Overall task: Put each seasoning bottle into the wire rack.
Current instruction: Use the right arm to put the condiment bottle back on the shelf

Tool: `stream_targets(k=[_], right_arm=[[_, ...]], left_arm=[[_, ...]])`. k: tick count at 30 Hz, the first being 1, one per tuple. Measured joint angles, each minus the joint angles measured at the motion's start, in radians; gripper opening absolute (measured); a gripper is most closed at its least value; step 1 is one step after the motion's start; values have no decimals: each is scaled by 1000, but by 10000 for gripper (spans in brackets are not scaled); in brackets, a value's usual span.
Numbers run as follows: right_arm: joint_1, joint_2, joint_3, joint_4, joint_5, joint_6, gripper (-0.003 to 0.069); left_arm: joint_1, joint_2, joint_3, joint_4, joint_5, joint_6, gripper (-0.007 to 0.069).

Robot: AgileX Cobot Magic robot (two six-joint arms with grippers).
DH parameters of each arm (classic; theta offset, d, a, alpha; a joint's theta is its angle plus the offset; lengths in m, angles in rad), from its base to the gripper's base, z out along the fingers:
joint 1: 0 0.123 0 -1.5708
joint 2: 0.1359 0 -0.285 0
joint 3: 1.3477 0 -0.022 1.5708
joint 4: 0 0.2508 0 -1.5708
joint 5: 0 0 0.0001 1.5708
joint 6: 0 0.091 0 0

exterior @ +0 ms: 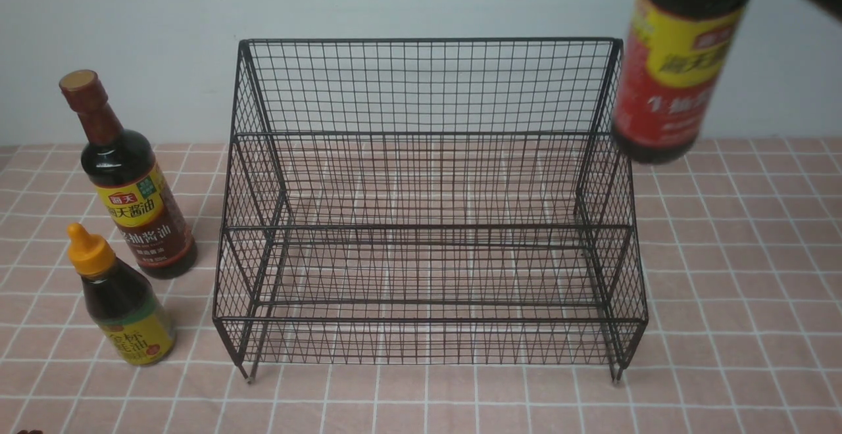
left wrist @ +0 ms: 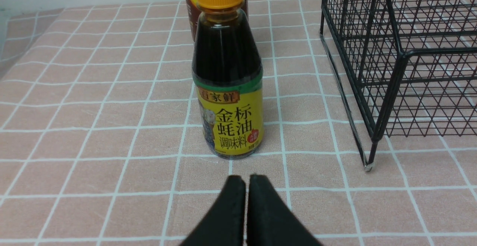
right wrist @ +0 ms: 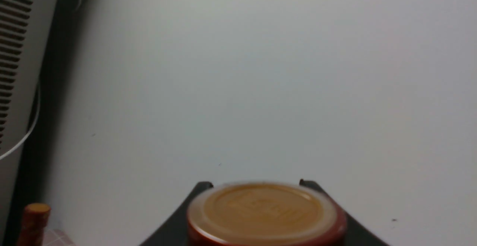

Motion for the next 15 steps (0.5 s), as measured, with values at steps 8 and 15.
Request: stream_targets(k=[8, 15], right_arm=[[60, 138, -7, 27, 3, -1, 268], [61, 218, -7, 82, 1, -14, 268]], left_arm=[[0, 0, 0, 0, 0, 0, -7], [0, 0, 0, 0, 0, 0, -7]])
